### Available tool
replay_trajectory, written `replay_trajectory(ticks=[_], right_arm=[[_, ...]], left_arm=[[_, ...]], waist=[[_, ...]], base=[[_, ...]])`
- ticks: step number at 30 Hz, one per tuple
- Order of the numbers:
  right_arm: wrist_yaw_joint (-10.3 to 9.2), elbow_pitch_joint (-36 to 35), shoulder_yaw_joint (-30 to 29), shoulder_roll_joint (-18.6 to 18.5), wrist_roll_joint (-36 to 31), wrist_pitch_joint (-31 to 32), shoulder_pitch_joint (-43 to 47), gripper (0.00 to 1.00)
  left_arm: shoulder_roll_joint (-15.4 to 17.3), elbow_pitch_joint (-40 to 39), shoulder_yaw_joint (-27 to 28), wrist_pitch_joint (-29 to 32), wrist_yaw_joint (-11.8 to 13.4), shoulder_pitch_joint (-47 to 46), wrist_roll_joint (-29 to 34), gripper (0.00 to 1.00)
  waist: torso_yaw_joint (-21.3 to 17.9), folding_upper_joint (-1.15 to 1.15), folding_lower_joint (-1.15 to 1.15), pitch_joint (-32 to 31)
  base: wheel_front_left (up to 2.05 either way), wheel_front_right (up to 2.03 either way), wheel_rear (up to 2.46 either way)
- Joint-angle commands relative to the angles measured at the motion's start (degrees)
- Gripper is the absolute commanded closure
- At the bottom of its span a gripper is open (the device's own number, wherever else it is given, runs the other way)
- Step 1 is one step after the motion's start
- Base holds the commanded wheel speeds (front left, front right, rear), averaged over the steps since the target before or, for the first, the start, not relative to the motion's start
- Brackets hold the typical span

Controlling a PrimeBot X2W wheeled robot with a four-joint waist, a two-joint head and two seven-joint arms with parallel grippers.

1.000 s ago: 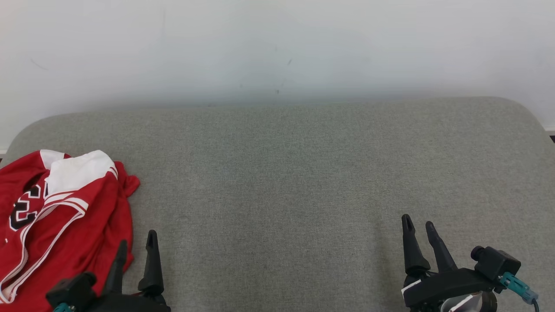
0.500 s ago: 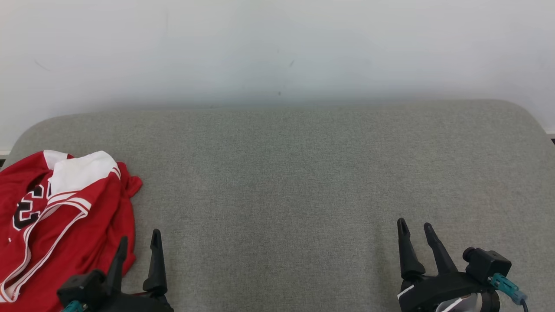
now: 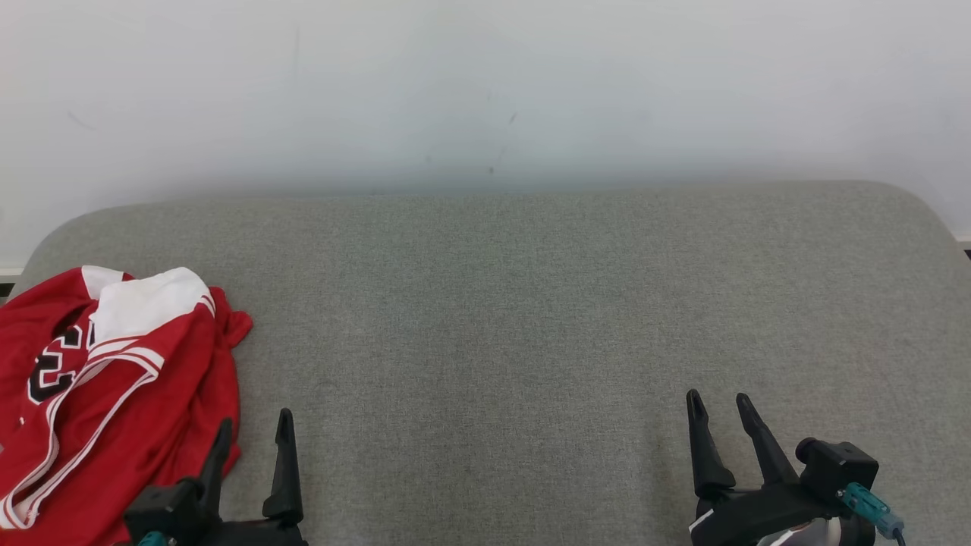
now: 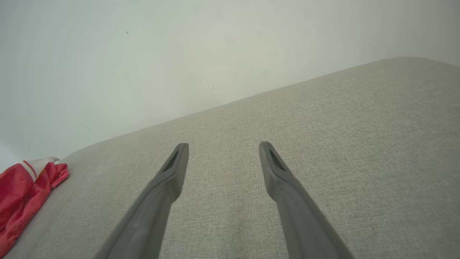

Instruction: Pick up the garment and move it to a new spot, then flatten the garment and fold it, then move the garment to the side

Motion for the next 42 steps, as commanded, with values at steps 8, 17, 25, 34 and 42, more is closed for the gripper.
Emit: replay_trajectory(ticks=[8,17,25,34,42], right_arm=[[-0.13,0.2,0.7,-0.2,-2.8,-1.2,-0.2,0.00],[-0.14,0.3,0.7,-0.2,-3.5,-1.5,-0.4,0.00],[-0.14,0.2,0.7,-0.2,-3.4,-1.5,-0.4,0.00],[-0.14,0.0,0.7,-0.2,-3.9,-1.4,-0.4,0.00],[-0.14,-0.1,0.3,-0.1,-3.7,-1.4,0.2,0.00]], left_arm=[[0.3,1.6,0.0,-1.2,0.1,0.0,-0.4,0.00],[0.3,3.6,0.3,-1.5,-0.3,-1.1,-1.3,0.00],[0.3,3.9,0.4,-1.5,-0.4,-1.2,-1.0,0.00],[0.3,3.6,0.4,-1.5,-0.8,-1.1,-0.3,0.00],[0.3,3.5,-0.2,-1.5,-0.5,-1.3,0.1,0.00]], waist=[[0.2,0.00,0.00,0.0],[0.3,0.00,0.00,0.1],[0.2,0.00,0.00,0.1],[0.6,0.00,0.00,0.2],[4.8,0.00,0.00,-0.1]], base=[[0.00,0.00,0.00],[0.00,0.00,0.00],[0.00,0.00,0.00],[0.00,0.00,0.00],[0.00,0.00,0.00]])
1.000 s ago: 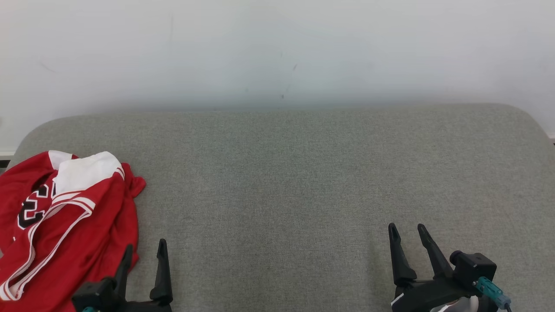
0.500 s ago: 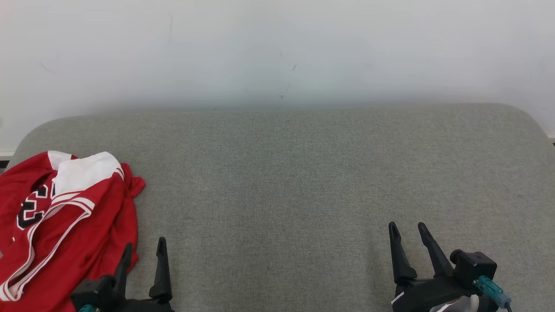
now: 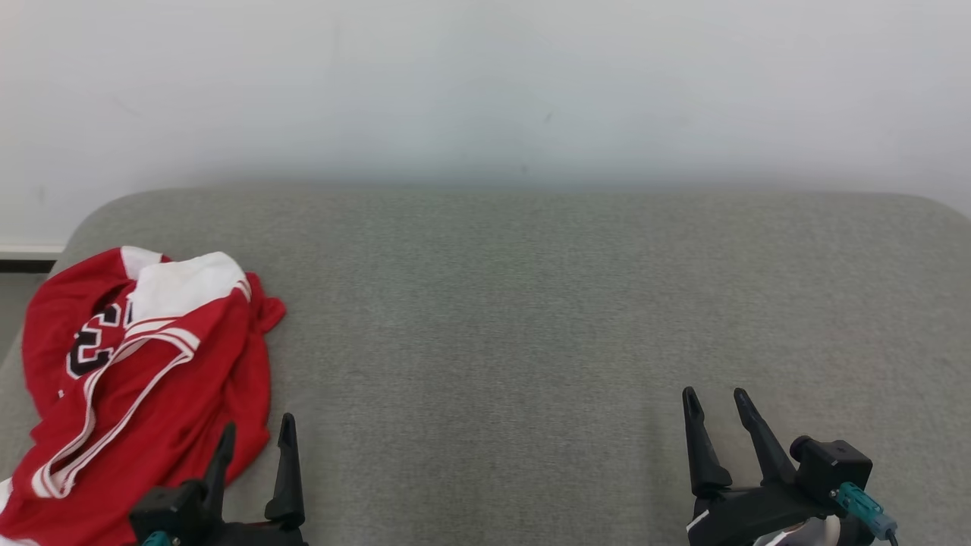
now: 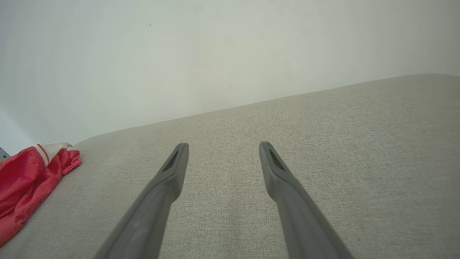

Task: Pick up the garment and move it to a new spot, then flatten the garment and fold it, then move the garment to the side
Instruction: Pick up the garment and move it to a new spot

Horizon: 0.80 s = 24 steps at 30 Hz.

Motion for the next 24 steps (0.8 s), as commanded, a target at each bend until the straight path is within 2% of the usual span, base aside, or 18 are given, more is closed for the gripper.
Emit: replay_trajectory(ticks=[1,4,15,24], right_arm=[[-0.14,-0.1,0.1,-0.1,-0.1,0.0,0.4,0.00],[-0.14,-0.2,0.1,-0.1,0.1,0.0,0.5,0.00],[-0.14,0.0,0.5,-0.1,0.7,0.0,1.3,0.00],[-0.14,0.1,1.5,-0.1,1.5,0.0,2.1,0.00]], left_arm=[[0.3,-0.1,0.2,-0.1,0.1,-0.1,0.2,0.00],[0.3,0.2,0.5,-0.1,0.0,0.0,0.4,0.00],[0.3,0.4,1.7,-0.1,-0.4,1.5,2.3,0.00],[0.8,-0.1,3.1,-0.1,-0.5,2.9,2.9,0.00]], waist=[[2.6,0.00,0.00,-0.3],[4.3,0.00,0.00,-0.4],[14.9,0.00,0.00,-1.4],[21.1,0.00,0.00,-2.3]], base=[[0.00,0.00,0.00],[0.00,0.00,0.00],[0.00,0.00,0.00],[0.00,0.00,0.00]])
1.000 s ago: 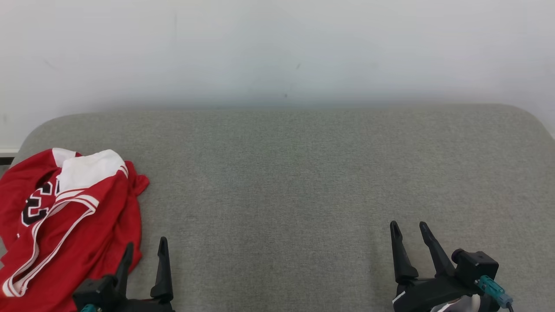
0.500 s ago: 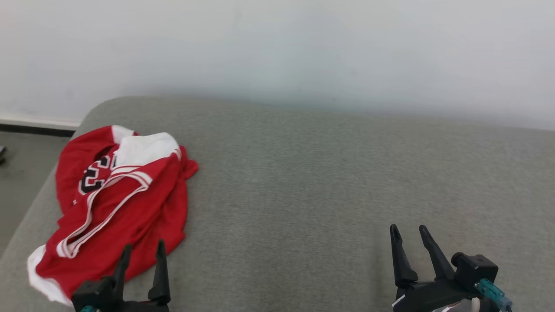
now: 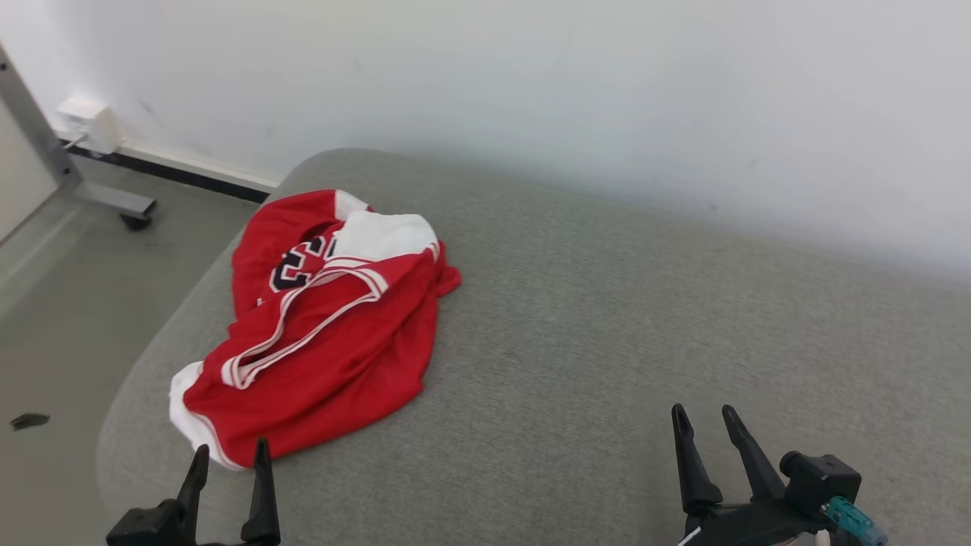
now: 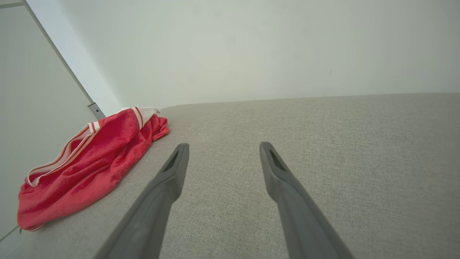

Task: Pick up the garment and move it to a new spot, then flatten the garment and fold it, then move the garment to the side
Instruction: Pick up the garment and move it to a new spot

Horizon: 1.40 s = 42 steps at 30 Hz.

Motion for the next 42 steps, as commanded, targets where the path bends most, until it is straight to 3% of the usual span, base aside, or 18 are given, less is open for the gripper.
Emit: replay_trajectory(ticks=[1,10,23,32,42], right_arm=[[-0.14,0.0,0.3,-0.1,0.4,0.0,0.6,0.00],[-0.14,0.2,1.2,-0.1,0.2,0.0,0.3,0.00],[-0.14,0.3,1.7,-0.1,0.2,0.0,-0.3,0.00],[-0.14,0.6,2.1,-0.1,-2.1,0.0,-2.6,0.00],[-0.14,-0.7,4.6,-0.1,-4.8,2.0,-4.9,0.00]], left_arm=[[0.3,0.0,0.3,-0.1,0.0,0.9,0.4,0.00],[0.1,-0.7,0.5,-0.1,0.1,1.5,0.6,0.00],[0.8,-0.5,0.5,-0.1,0.1,-0.2,1.3,0.00],[2.9,6.7,-0.8,2.7,-0.5,-13.7,1.7,0.00],[5.5,21.2,-1.1,14.9,-2.9,-31.8,-3.8,0.00]], waist=[[3.0,0.00,0.00,-0.8],[5.3,0.00,0.00,-0.5],[4.6,0.00,0.00,0.3],[2.4,0.00,0.00,4.4],[-3.9,0.00,0.00,9.7]], base=[[0.00,0.00,0.00],[0.00,0.00,0.00],[0.00,0.00,0.00],[0.00,0.00,0.00],[0.00,0.00,0.00]])
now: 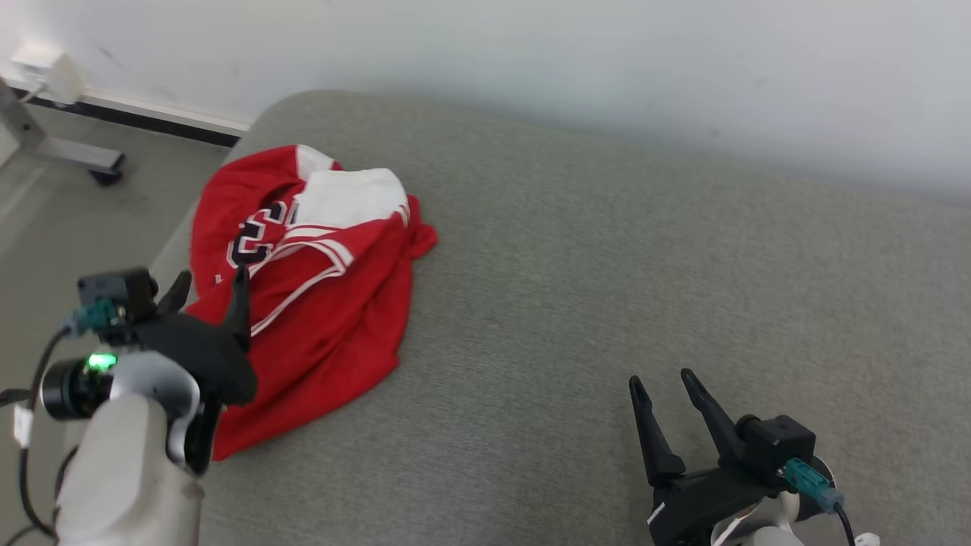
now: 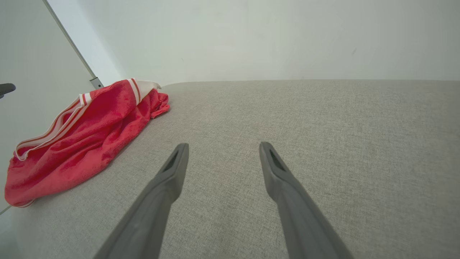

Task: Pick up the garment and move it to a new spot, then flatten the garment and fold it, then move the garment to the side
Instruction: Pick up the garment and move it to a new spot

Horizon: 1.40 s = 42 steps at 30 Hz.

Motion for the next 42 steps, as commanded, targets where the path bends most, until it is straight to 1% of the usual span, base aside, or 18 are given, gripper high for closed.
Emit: replay_trajectory(ticks=[1,5,8,13,17,20,23,26,31,32,33,34,35,42], right_arm=[[-0.14,-0.6,0.2,-0.1,-0.5,0.4,-0.6,0.00],[-0.14,-1.7,1.1,-0.1,-1.4,1.4,-1.0,0.00],[-0.14,-2.6,1.8,-0.1,-1.9,2.1,-1.2,0.00],[-0.14,-3.7,2.7,-0.1,-2.2,3.3,-1.0,0.00],[-0.14,-4.4,3.5,-0.1,-2.2,3.6,-0.5,0.00],[-0.14,-4.9,4.0,-0.1,-1.9,4.0,-0.3,0.00],[-0.14,-5.2,4.1,-0.1,-2.0,4.2,0.0,0.00],[-0.14,-5.4,4.3,-0.1,-2.1,4.4,0.1,0.00],[-0.14,-5.6,4.6,-0.1,-1.7,4.5,0.4,0.00],[-0.14,-5.6,4.7,-0.1,-1.6,4.5,0.5,0.00],[-0.14,-5.6,5.0,-0.1,-1.5,4.6,0.5,0.00],[-0.14,-5.6,5.1,-0.1,-1.3,4.6,0.5,0.00],[-0.14,-5.6,5.2,-0.1,-1.2,4.6,0.5,0.00],[-0.14,-5.4,4.3,-0.1,-1.0,4.5,0.9,0.00]], left_arm=[[0.5,1.2,-0.2,1.4,-0.3,-2.1,-1.0,0.00],[1.2,5.1,-0.3,6.4,-0.8,-6.5,-3.4,0.00],[2.2,6.8,-0.6,8.7,-1.0,-9.5,-4.4,0.00],[2.6,9.7,-1.4,13.2,-1.2,-12.2,-6.4,0.00],[3.5,11.9,-2.4,16.4,-1.2,-12.7,-6.8,0.00],[4.5,13.0,-3.5,16.9,-0.7,-12.2,-5.5,0.00],[4.6,14.3,-3.8,17.5,-0.4,-11.2,-5.4,0.00],[4.7,15.1,-4.3,17.7,0.0,-10.9,-5.0,0.00],[5.5,16.8,-6.6,18.3,0.7,-10.1,-2.8,0.00],[6.0,17.1,-7.1,18.0,1.2,-10.0,-2.4,0.22],[6.6,17.5,-7.5,17.9,1.5,-9.8,-1.7,0.34],[6.7,17.9,-8.0,18.0,1.7,-9.6,-1.3,0.75],[6.9,18.2,-8.4,17.8,1.9,-9.5,-0.8,1.00],[7.3,18.8,-9.1,15.5,2.7,-10.3,-0.5,1.00]], waist=[[-3.4,0.00,-0.01,3.0],[-6.1,0.00,-0.01,4.5],[-7.9,0.00,-0.01,5.4],[-10.7,0.00,-0.01,6.2],[-12.8,0.00,-0.01,6.6],[-14.2,0.00,-0.01,6.8],[-15.2,0.00,-0.01,7.0],[-15.6,0.00,-0.01,7.1],[-16.3,0.00,-0.01,6.9],[-16.5,0.00,-0.01,6.8],[-16.8,0.00,-0.01,6.7],[-16.9,0.00,-0.01,6.7],[-17.1,0.00,-0.01,6.7],[-16.8,0.00,-0.01,6.3]], base=[[0.00,0.00,0.00],[0.00,0.00,0.00],[0.00,0.00,0.00],[0.00,0.00,0.00],[0.00,0.00,0.00],[0.00,0.00,0.00],[0.00,0.00,0.00],[0.00,0.00,0.00],[0.00,0.00,0.00],[0.00,0.00,0.00],[0.00,0.00,0.00],[0.00,0.00,0.00],[0.00,0.00,0.00],[0.00,0.00,0.00]])
